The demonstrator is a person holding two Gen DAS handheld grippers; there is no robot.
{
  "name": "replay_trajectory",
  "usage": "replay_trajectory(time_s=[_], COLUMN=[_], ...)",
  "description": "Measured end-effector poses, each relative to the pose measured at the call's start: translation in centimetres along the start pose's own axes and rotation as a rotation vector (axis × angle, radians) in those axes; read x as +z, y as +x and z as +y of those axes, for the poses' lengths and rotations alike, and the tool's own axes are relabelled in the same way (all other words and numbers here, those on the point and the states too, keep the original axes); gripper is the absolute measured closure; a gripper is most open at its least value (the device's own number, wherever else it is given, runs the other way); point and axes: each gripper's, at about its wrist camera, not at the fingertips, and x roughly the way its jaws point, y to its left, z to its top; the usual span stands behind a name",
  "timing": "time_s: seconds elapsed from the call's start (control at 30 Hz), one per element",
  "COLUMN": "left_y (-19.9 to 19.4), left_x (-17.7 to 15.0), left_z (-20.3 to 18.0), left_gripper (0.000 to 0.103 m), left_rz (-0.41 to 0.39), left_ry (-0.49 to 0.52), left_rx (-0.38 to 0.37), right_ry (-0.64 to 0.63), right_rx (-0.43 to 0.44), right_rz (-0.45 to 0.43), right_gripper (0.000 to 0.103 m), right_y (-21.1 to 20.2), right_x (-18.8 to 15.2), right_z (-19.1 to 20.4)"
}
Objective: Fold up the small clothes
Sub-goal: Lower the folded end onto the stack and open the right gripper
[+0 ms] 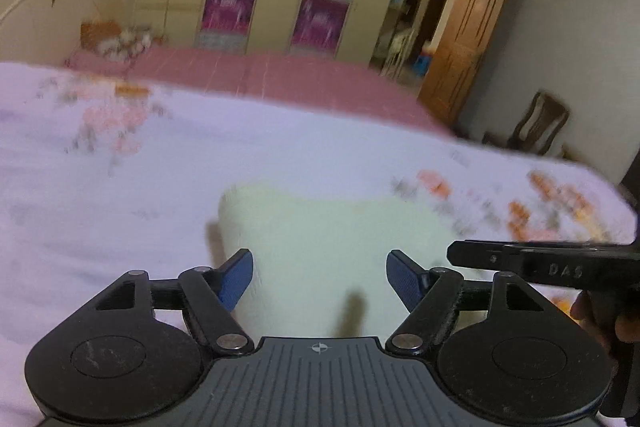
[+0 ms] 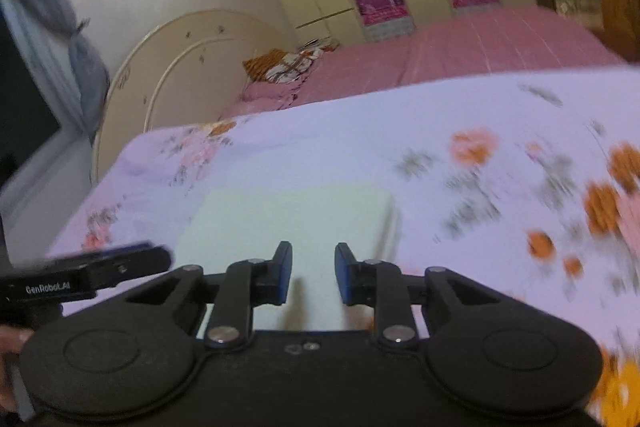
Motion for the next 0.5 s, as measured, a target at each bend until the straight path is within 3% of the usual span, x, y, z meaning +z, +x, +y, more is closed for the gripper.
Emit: replay_trajectory(time_s=[0.1,0.17,0.3,0.5], left_y=[1.8,1.6,1.1,-3.2], left_x=[-1.0,-1.6,-2.6,-5.4], left_z=[0.3,0.8,2.3,2.2], left_gripper=[0.029,0.029,0.029,0.029], left_rz=[0.052,0.045,0.057,0.022], left_ry=[0.005,-0.010,-0.086,-0.093], left_rx=[0.023,0.006,-0.031,0.007], right_ry=[-0.027,0.011,-0.031,-0.071], right_rx=[-0.090,-0.068,-0.091,-0.117], right_rz=[0.090,0.070,0.067,0.039], right_gripper=[0.086,0.086,0.086,0.080], right_y=[2.5,2.4,2.3,-1.9], right_x=[-0.8,-1.3,-1.5,-1.8], right_z=[-0.3,-1.2,-0.7,0.6])
